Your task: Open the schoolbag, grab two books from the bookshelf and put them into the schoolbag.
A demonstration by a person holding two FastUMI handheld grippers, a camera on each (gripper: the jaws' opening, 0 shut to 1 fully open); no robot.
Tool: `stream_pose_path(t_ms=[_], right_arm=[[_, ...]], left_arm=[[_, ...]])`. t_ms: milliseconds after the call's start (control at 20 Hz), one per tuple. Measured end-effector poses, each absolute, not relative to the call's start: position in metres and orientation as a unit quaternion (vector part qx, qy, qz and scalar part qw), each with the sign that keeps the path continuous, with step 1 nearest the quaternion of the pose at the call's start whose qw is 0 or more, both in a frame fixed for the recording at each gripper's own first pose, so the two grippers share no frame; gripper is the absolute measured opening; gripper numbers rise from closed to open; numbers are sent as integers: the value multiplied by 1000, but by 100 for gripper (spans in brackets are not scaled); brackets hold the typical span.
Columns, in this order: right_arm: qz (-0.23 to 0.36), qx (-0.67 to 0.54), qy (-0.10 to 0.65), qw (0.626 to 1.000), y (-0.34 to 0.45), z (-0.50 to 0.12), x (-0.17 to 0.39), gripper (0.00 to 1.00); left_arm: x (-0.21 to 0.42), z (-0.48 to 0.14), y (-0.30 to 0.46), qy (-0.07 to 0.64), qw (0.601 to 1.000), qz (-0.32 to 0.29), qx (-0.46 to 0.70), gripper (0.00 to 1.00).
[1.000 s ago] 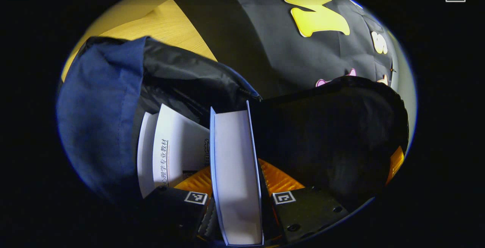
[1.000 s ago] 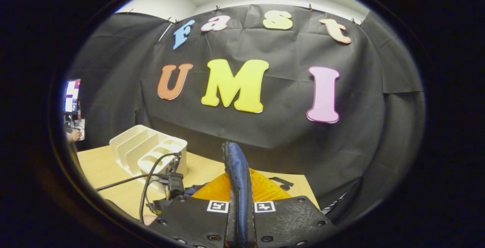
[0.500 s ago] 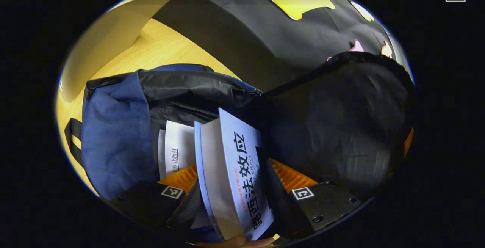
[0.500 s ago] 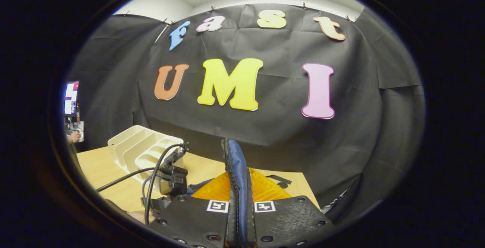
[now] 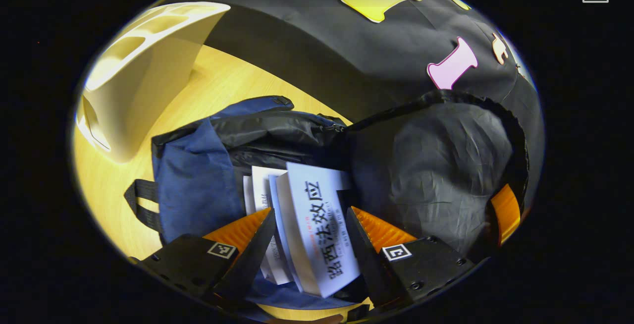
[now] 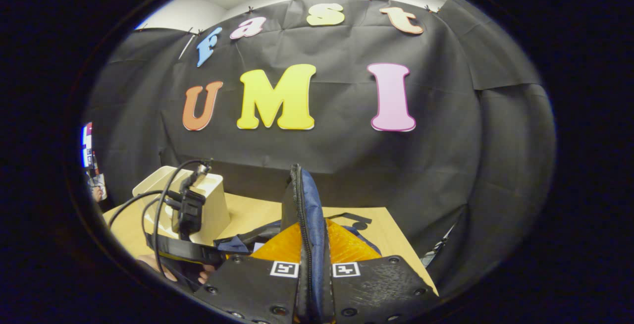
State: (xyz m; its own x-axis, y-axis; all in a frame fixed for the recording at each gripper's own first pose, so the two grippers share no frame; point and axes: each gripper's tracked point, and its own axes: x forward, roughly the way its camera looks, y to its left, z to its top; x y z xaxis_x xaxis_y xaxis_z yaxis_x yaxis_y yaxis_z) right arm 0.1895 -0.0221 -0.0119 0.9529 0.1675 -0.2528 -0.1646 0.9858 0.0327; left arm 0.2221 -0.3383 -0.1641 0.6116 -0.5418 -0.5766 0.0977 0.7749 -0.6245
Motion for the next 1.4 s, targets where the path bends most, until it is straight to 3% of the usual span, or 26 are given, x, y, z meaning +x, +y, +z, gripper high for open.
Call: stream_pose_path(t_ms=[500,700,1250,1300,1400], right_arm=[[59,-63,143,986,-18,-42,166,10],[58,-64,162,983,-12,-56,154,14],[28,-74,183,980,-10,-83,112,21],[28,-76,186,979,-8,-85,107,31],[25,-81,187,979,-6,-89,96,27]], left_arm=[[185,-151,-293,378,877,-178,-238,92],[170,-141,-276,365,884,-174,-233,91],[120,-86,-196,236,951,-134,-150,91],[114,-86,-187,225,955,-132,-144,91],[98,-81,-173,210,958,-129,-147,91]])
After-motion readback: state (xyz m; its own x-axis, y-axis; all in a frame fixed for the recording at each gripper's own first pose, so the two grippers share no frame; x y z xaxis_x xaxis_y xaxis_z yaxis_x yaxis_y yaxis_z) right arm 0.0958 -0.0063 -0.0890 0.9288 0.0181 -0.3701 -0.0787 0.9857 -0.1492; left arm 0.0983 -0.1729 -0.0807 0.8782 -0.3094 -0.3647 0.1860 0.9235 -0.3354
